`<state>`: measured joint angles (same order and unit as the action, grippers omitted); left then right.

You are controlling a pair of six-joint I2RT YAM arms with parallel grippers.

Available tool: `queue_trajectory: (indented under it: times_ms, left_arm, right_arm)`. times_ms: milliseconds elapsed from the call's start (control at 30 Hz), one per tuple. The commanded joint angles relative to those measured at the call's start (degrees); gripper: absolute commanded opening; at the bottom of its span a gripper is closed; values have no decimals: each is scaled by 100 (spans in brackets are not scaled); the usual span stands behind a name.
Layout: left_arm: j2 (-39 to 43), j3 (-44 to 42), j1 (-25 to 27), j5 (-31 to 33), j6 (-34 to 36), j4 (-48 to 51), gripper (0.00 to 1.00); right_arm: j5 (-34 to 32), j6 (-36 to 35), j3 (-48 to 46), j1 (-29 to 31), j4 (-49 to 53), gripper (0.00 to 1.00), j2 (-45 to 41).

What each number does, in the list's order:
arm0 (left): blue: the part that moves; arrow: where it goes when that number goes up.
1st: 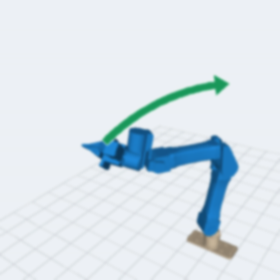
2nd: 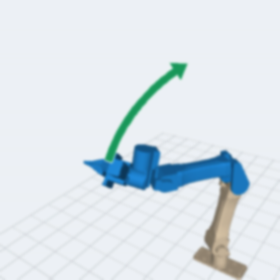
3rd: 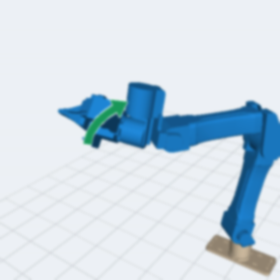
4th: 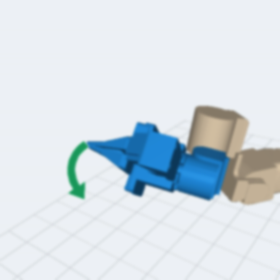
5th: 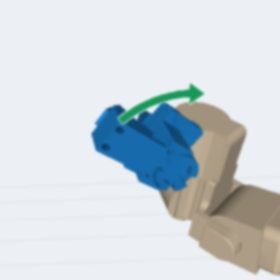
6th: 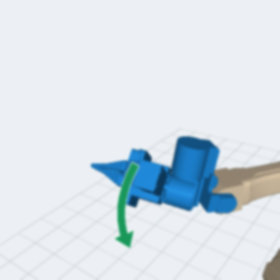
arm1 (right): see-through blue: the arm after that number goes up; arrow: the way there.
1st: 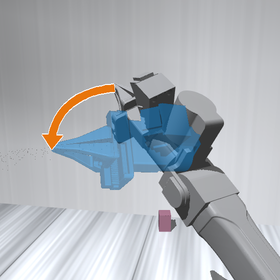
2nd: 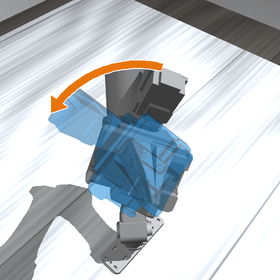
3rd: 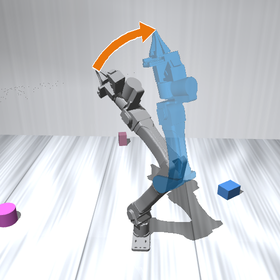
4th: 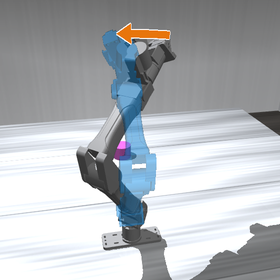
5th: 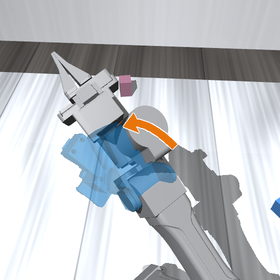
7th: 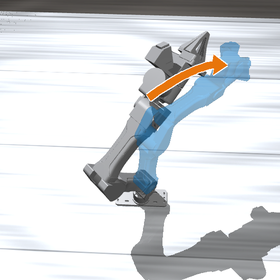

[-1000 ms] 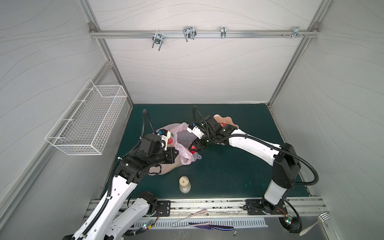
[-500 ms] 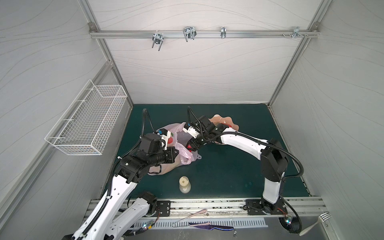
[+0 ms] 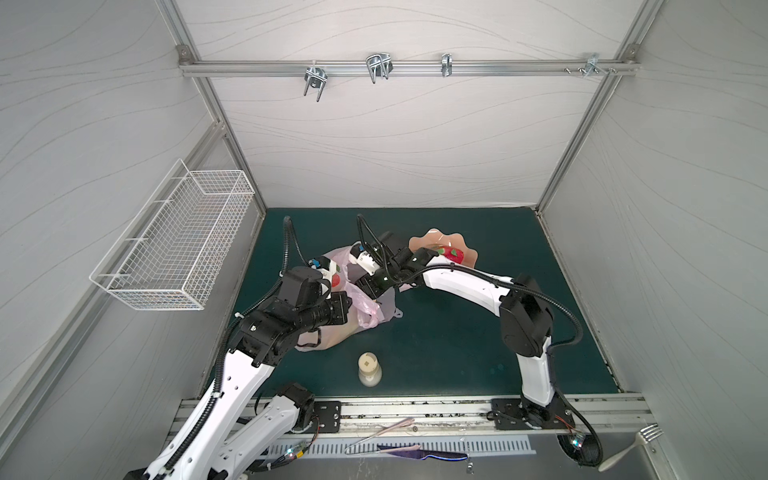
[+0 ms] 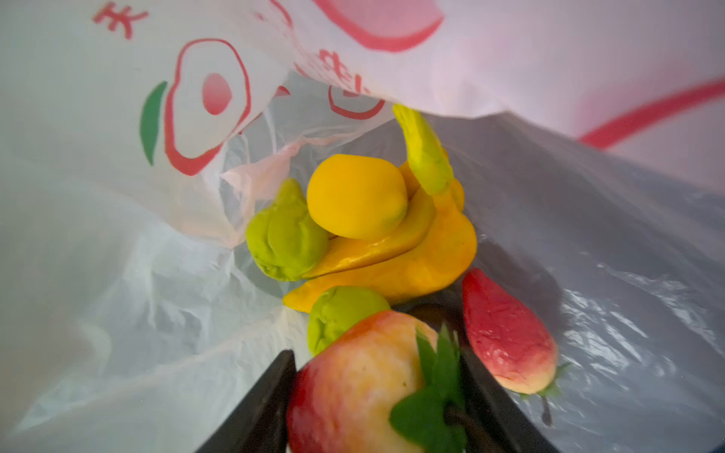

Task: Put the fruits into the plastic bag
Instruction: 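Open the right gripper to release the peach inside the bag, then withdraw the right gripper from the bag toward the bowl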

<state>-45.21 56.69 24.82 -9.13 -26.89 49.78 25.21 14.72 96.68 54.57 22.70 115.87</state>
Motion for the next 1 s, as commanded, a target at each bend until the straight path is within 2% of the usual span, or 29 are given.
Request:
queue_trajectory:
  times_ms: [0, 100, 233, 333, 400, 500, 600, 967]
  left_arm:
    - [13, 291, 4, 297, -18, -108, 0]
    - [20, 249, 4, 263, -18, -139, 0]
    - [85, 181, -3, 270, -18, -143, 0]
    - [131, 150, -6, 286, -22, -131, 0]
    - [157, 141, -4, 302, -18, -96, 0]
    - [191, 132, -3, 326, -19, -72, 0]
    - [222, 128, -4, 339, -18, -57, 0]
    - [333, 150, -3, 373, -35, 73, 0]
  right_arm:
    - [539, 1212, -24, 53, -699, 57, 166]
    - [801, 2125, -193, 80, -1289, 57, 302]
    - [1192, 2908, -137, 172, -1703, 59, 563]
    - [1516, 3335, -82, 242, -1920, 66, 691]
    - [1794, 3494, -32, 263, -1975, 77, 735]
    - [1986, 3507, -154, 258, -1980, 91, 614]
    - [2018, 3369, -338, 206, -1813, 97, 398]
    - [1752, 2662, -825, -187, -909, 99, -363]
